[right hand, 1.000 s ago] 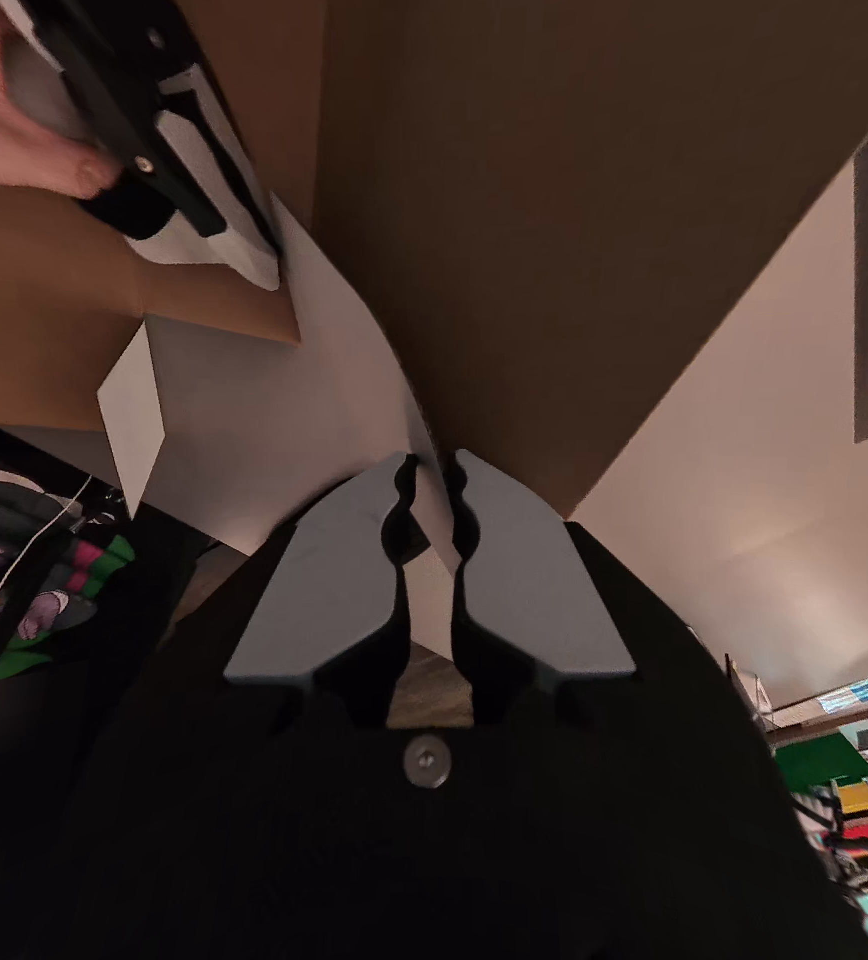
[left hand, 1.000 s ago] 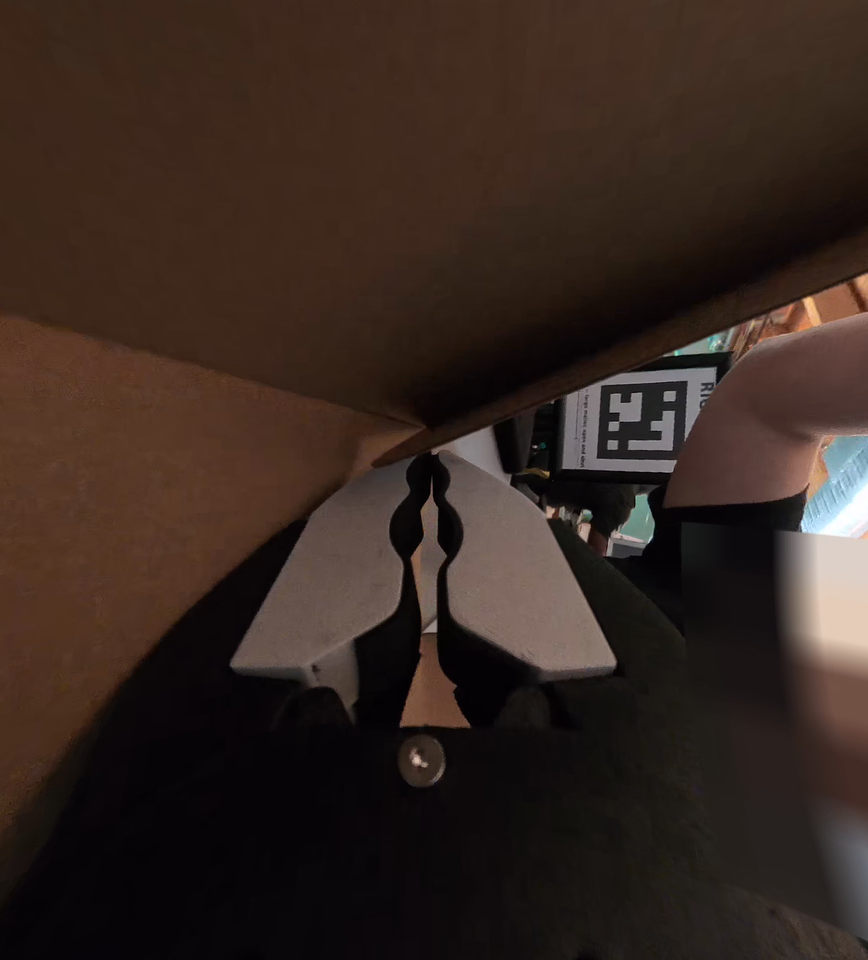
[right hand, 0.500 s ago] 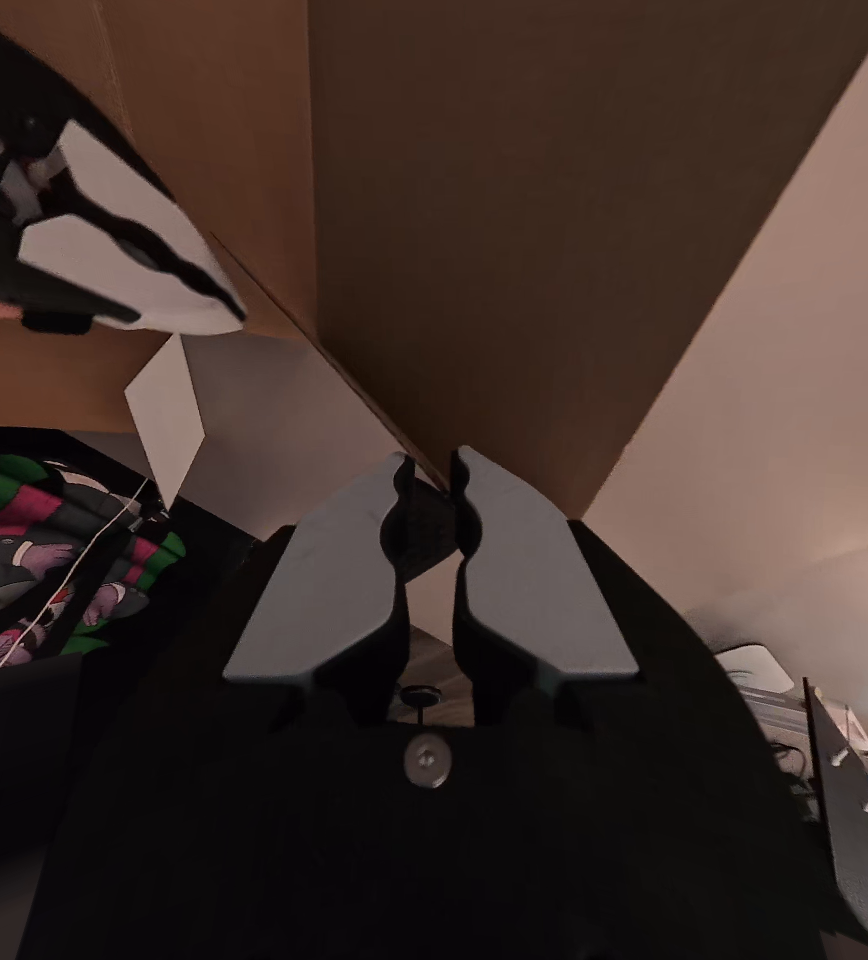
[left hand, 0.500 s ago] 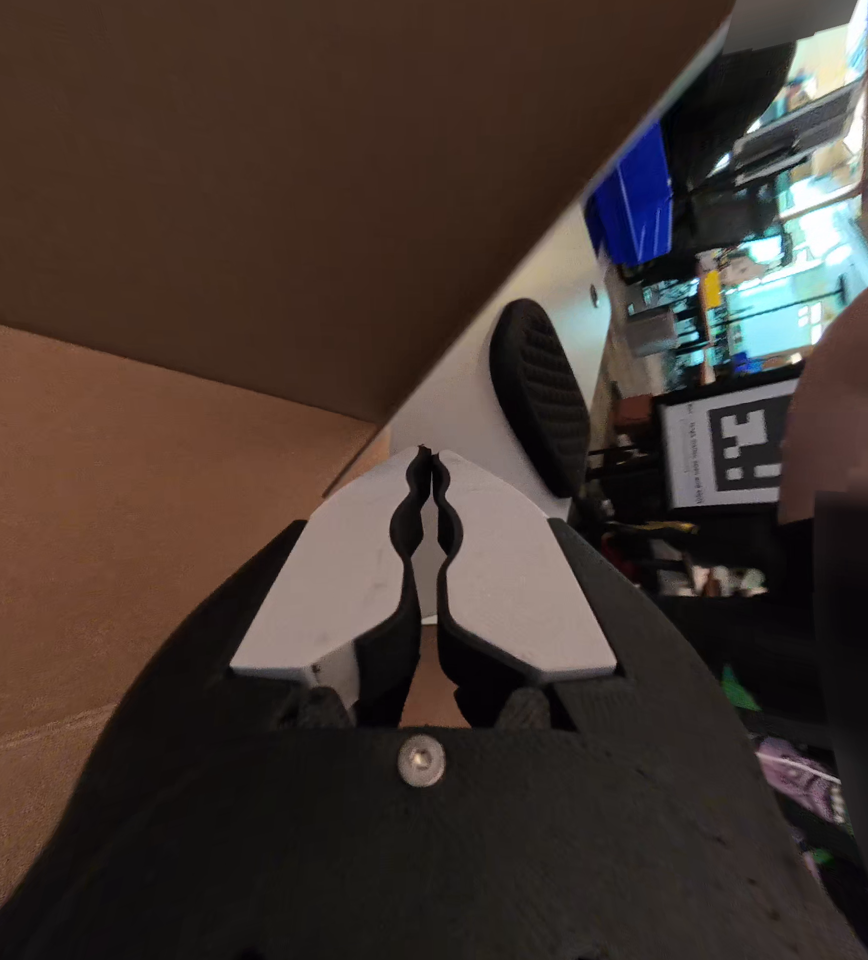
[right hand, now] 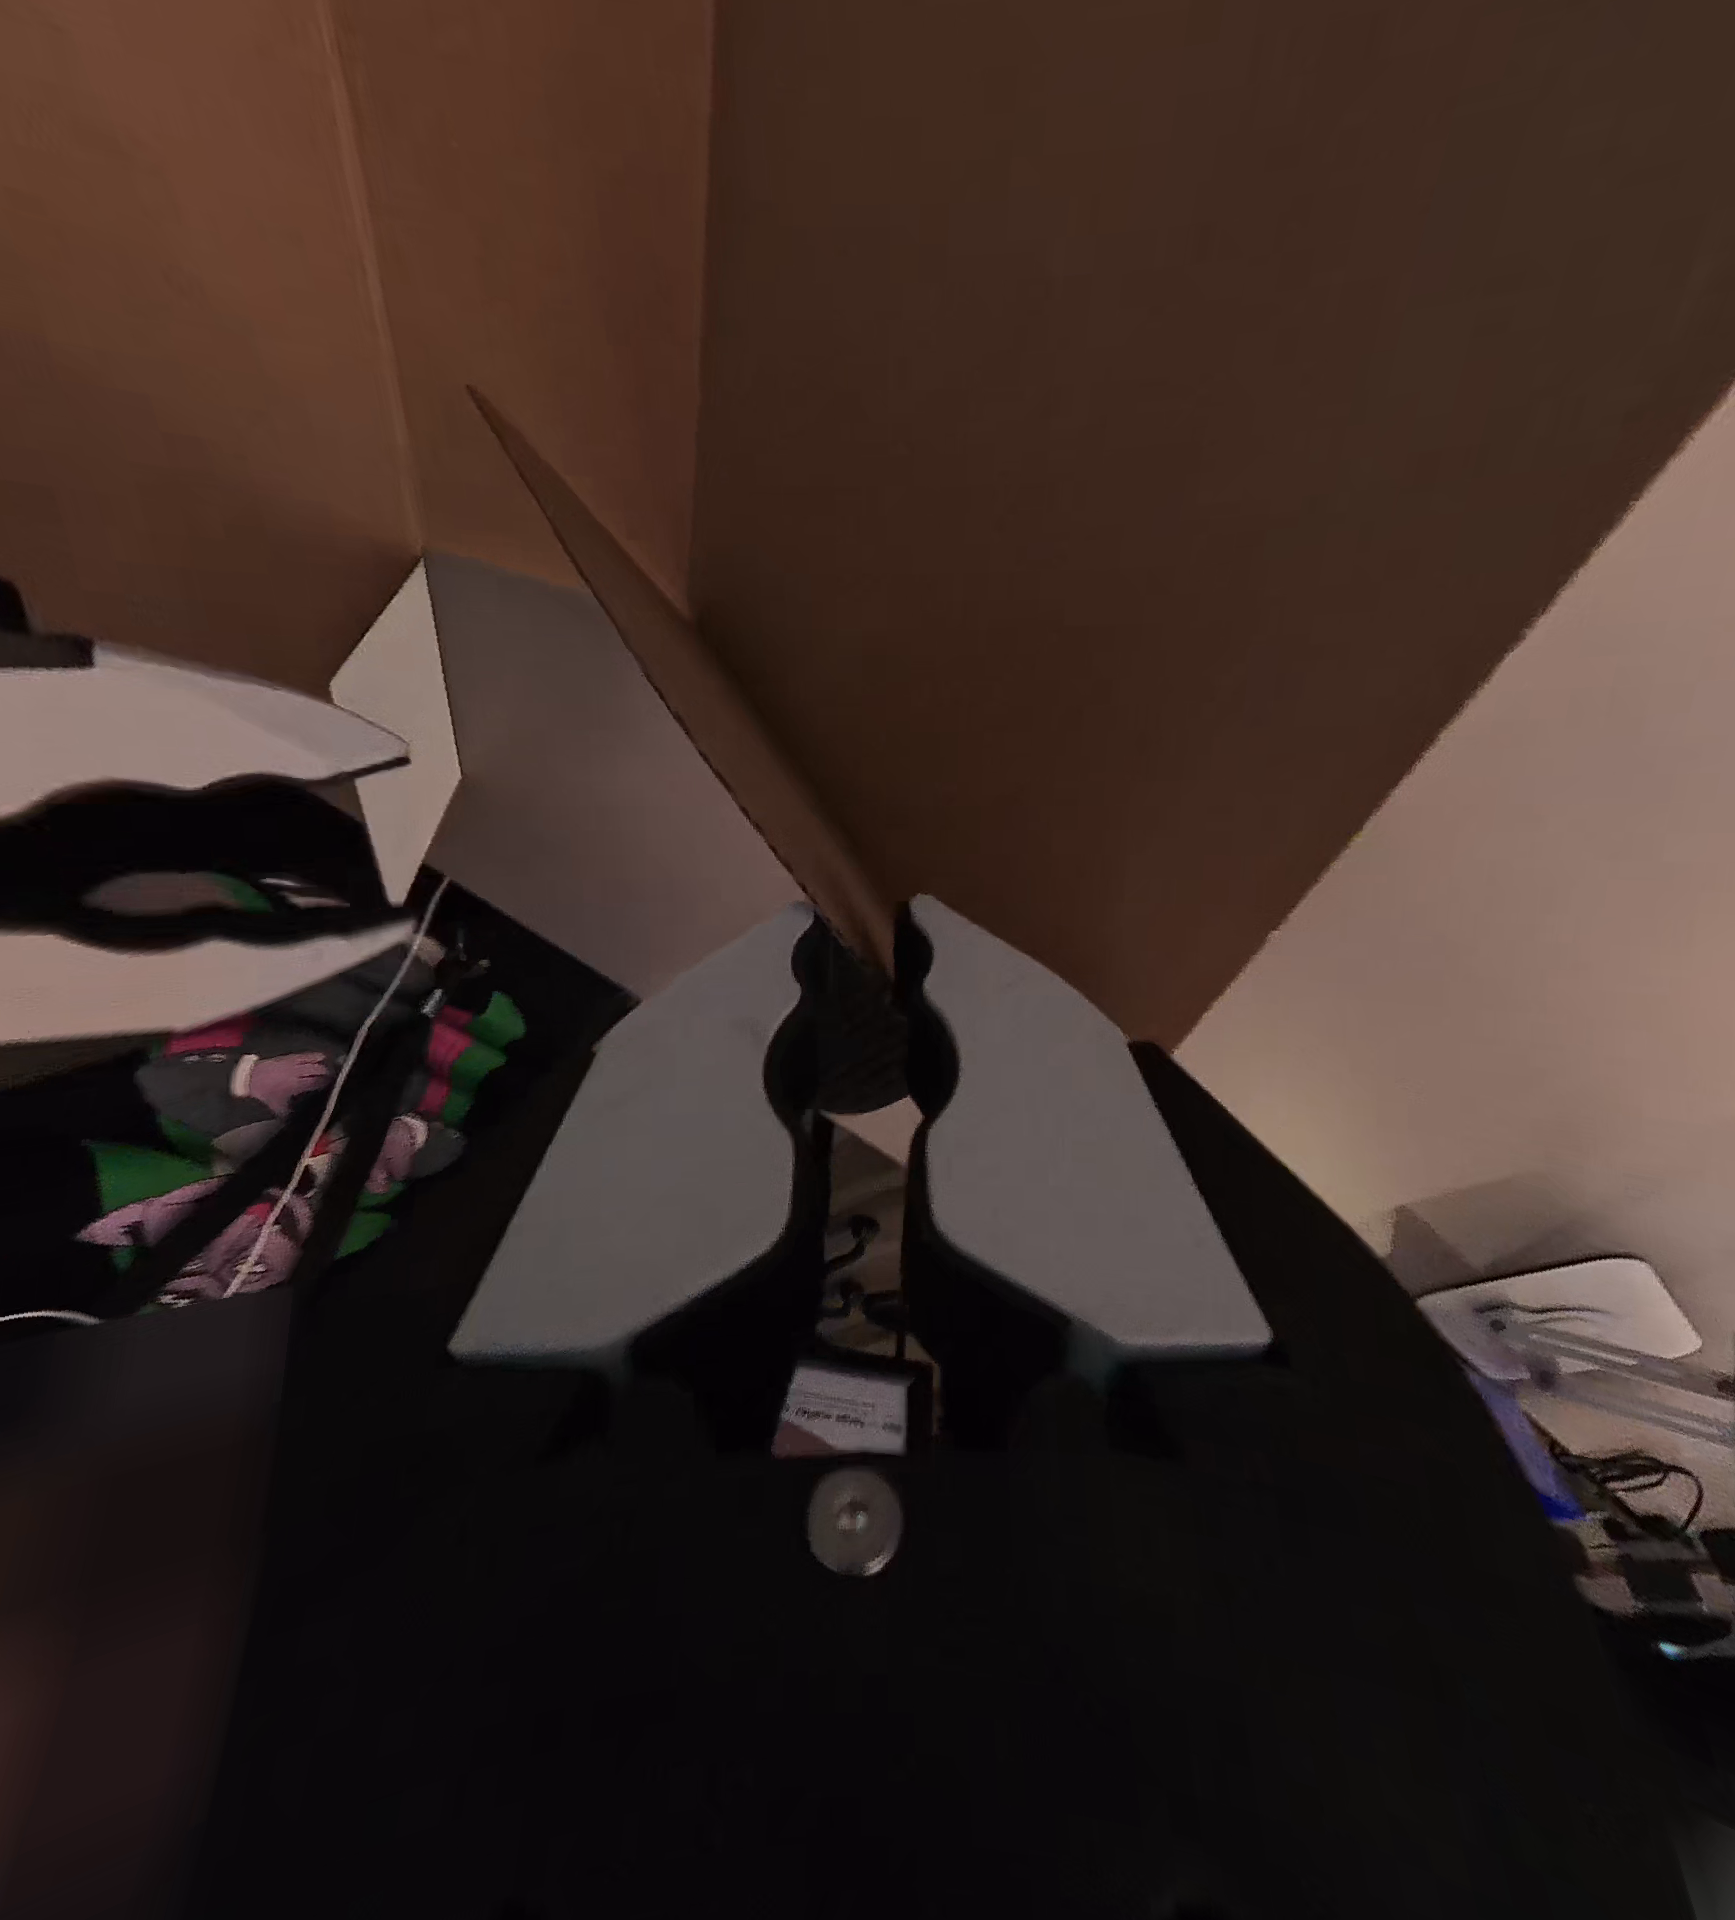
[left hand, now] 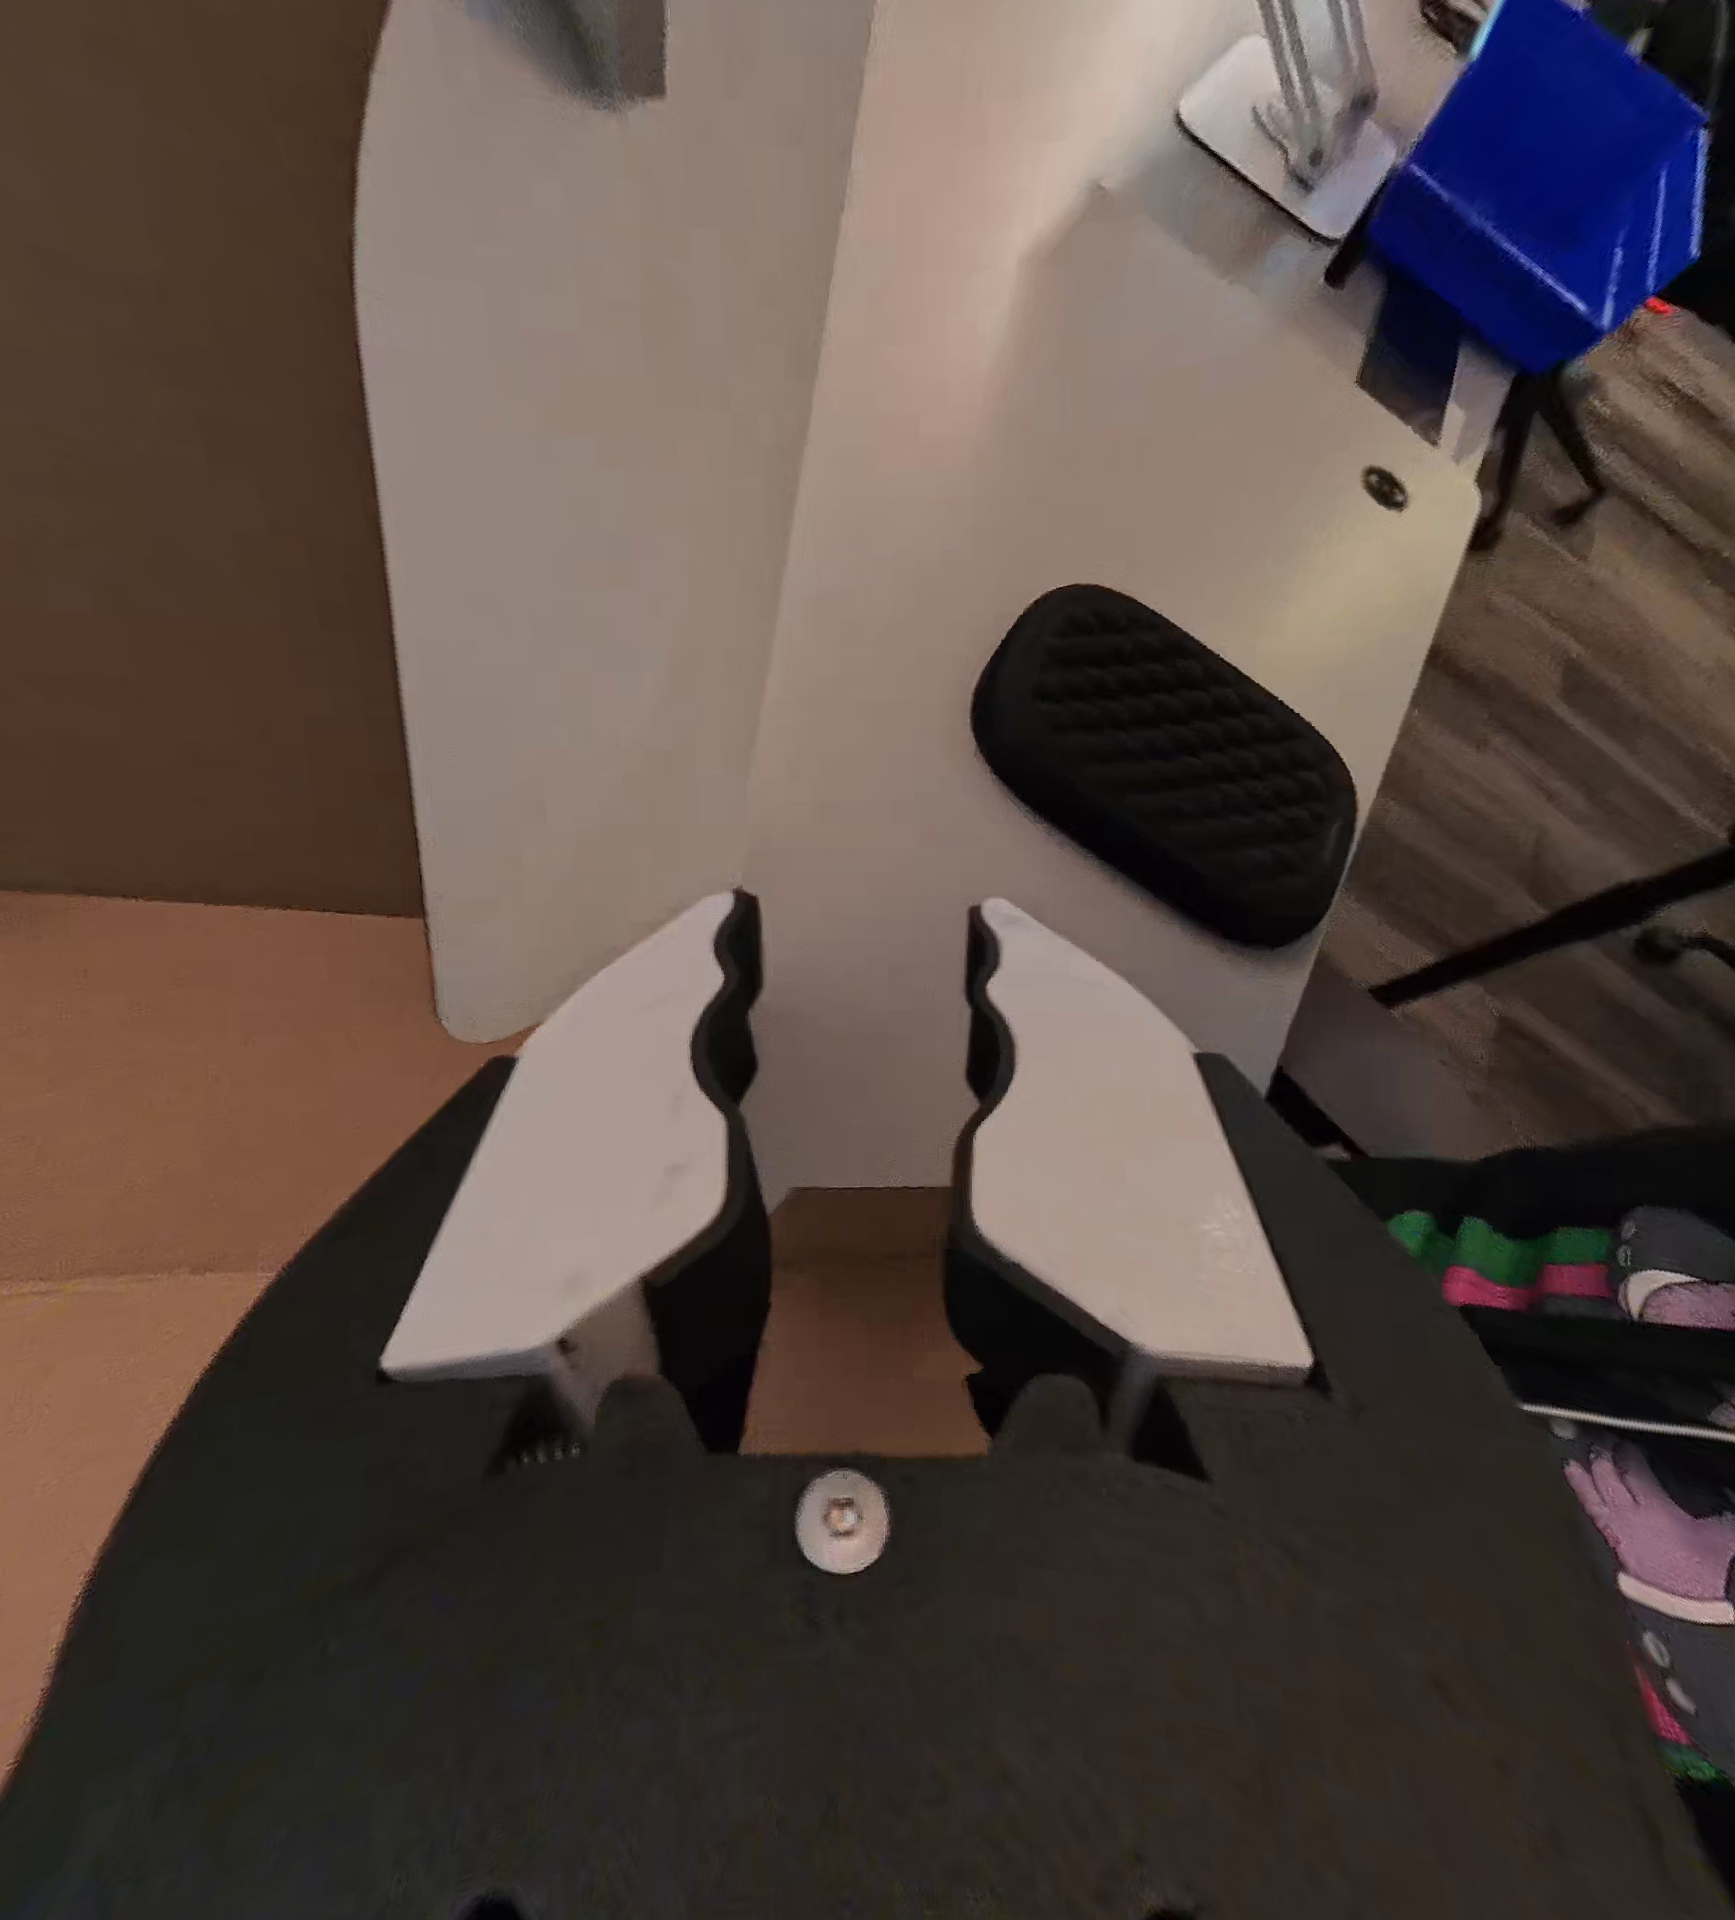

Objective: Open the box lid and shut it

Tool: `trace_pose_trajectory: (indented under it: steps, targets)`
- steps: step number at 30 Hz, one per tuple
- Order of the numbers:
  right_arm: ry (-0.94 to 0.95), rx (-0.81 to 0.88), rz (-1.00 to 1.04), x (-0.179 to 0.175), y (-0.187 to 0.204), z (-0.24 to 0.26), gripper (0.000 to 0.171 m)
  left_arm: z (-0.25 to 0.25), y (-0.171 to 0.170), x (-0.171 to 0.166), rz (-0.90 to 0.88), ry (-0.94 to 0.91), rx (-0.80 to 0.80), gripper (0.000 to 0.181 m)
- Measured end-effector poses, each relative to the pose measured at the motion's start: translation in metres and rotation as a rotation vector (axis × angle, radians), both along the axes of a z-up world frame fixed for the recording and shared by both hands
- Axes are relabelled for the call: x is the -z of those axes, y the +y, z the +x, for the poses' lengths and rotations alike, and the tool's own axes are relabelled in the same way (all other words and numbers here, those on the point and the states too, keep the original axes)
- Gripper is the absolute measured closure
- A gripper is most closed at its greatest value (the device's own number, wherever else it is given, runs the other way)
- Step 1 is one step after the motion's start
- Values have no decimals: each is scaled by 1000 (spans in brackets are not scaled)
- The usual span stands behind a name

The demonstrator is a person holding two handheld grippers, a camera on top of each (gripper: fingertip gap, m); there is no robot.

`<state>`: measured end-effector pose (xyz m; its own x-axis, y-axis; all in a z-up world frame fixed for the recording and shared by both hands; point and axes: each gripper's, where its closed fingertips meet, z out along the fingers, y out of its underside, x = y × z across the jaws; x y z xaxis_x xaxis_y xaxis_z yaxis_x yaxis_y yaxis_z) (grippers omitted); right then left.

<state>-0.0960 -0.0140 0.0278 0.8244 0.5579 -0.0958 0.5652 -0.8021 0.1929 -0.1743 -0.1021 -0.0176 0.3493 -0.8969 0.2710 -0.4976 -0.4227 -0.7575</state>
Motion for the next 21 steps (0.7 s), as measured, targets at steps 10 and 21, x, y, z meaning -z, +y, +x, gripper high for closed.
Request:
trace_pose_trajectory:
  steps: [10,21]
  targets:
    - [2,-35,-82,-14,-63,-53,164,7,-50,-18,328,-55,-458,94]
    - [-65,-60,-188,-14,-103,-93,167,-10,-9,14,746,155,-750,72]
